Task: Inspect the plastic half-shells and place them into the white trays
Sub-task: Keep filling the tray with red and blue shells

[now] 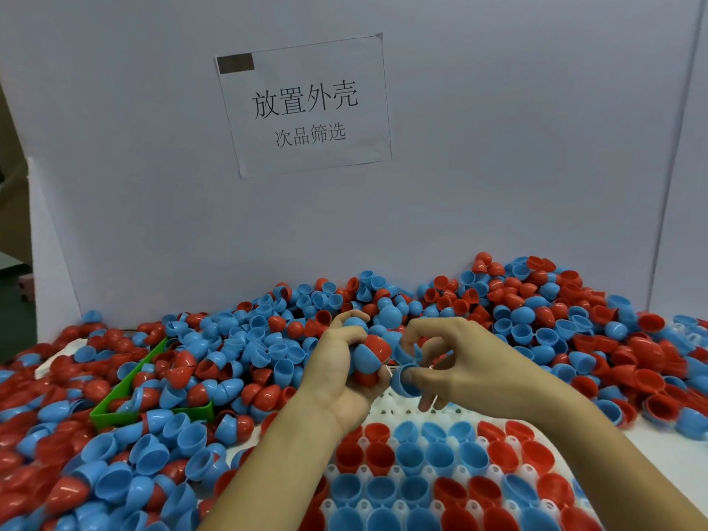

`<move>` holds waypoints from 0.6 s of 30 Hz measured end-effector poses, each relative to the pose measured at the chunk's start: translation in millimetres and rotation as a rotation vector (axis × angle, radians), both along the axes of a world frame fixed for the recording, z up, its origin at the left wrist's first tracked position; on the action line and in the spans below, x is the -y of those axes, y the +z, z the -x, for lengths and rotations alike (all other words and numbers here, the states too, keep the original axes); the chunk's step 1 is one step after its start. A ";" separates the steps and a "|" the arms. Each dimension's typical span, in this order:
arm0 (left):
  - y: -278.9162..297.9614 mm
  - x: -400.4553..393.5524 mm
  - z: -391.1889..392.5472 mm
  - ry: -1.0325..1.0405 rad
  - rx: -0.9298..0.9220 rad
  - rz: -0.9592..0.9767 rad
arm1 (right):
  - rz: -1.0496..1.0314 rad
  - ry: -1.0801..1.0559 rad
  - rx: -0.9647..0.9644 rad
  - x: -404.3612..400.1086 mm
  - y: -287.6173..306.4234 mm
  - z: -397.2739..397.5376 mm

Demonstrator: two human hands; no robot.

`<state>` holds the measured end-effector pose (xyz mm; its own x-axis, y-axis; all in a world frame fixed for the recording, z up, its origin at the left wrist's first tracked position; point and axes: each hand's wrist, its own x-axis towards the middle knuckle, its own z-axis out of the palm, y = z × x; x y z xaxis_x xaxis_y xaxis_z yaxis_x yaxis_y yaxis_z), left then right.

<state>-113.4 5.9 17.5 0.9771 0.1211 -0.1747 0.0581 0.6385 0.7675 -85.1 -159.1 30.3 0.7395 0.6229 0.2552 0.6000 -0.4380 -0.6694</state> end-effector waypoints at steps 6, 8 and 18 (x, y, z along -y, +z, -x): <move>-1.9 -0.4 -1.4 0.006 -0.013 0.008 | 0.032 -0.063 0.020 6.9 1.2 -5.8; -1.4 -1.9 -1.4 0.008 -0.010 0.013 | 0.098 -0.107 0.005 20.3 6.2 -10.7; -0.3 -4.3 -2.6 0.002 0.011 0.024 | 0.553 -0.316 -0.059 102.8 9.6 -25.2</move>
<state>-110.9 10.2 17.2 0.9788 0.1190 -0.1665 0.0482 0.6565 0.7528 -59.9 -261.9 39.9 0.9120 0.4004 -0.0889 0.3542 -0.8781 -0.3216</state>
